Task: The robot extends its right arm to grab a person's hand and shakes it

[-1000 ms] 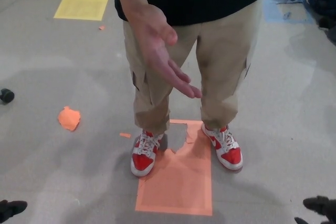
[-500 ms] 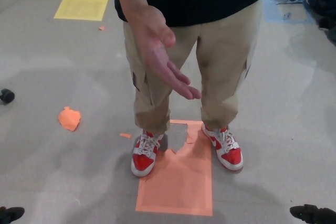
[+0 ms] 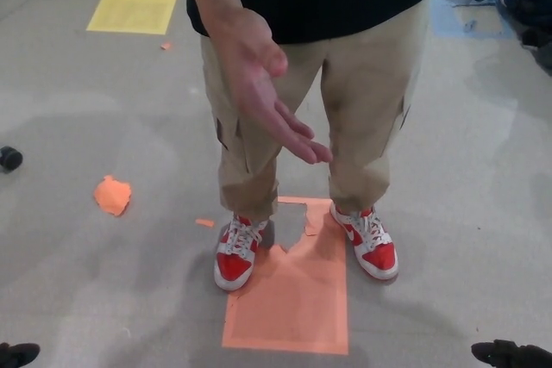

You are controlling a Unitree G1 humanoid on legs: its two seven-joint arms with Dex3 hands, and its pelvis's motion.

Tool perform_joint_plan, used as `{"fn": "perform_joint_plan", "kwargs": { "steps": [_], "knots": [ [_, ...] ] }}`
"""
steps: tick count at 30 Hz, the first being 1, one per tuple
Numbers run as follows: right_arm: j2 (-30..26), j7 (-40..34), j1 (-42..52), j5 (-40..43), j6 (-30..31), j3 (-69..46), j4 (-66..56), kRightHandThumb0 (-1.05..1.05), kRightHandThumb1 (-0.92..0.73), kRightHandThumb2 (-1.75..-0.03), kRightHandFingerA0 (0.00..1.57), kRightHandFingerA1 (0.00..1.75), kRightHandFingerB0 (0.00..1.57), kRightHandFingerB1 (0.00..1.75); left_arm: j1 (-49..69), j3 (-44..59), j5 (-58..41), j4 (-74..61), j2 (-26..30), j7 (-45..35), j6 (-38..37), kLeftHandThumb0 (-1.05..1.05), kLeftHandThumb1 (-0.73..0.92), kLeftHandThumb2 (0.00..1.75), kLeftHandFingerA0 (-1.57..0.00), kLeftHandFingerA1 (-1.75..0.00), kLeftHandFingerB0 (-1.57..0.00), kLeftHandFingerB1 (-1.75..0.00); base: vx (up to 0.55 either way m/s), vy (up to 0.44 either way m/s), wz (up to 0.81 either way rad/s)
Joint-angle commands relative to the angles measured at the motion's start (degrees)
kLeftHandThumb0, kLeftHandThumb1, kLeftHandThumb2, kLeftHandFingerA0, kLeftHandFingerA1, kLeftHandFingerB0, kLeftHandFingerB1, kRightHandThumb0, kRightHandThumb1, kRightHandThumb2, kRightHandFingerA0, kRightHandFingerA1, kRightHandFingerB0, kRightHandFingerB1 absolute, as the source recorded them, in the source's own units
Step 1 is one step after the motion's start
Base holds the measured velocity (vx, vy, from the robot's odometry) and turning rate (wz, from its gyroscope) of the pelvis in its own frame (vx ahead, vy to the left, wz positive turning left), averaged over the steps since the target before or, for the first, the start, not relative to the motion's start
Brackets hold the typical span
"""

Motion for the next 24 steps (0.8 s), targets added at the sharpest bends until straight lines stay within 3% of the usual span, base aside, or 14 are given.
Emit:
{"fn": "perform_joint_plan", "kwargs": {
  "steps": [1,24],
  "knots": [
    [-1.2,0.2,-0.6,-0.1,-0.1,0.6,0.3,-0.84,-0.68,-1.01,0.00,0.20,0.00,0.11,0.4,0.0,0.3,0.0,1.3,-0.2,-0.9,-0.66,0.74,1.04,-0.04,-0.40,-0.03,-0.33,0.00,0.000,0.00],
    [-1.8,1.0,-1.7,-0.8,0.2,2.8,0.3,-0.82,-0.68,-0.99,0.02,0.25,0.01,0.12,-0.6,-0.8,1.2,0.0,1.9,-0.2,-0.5,-0.68,0.73,1.05,-0.05,-0.39,-0.04,-0.35,0.00,0.000,0.00]
  ]
}}
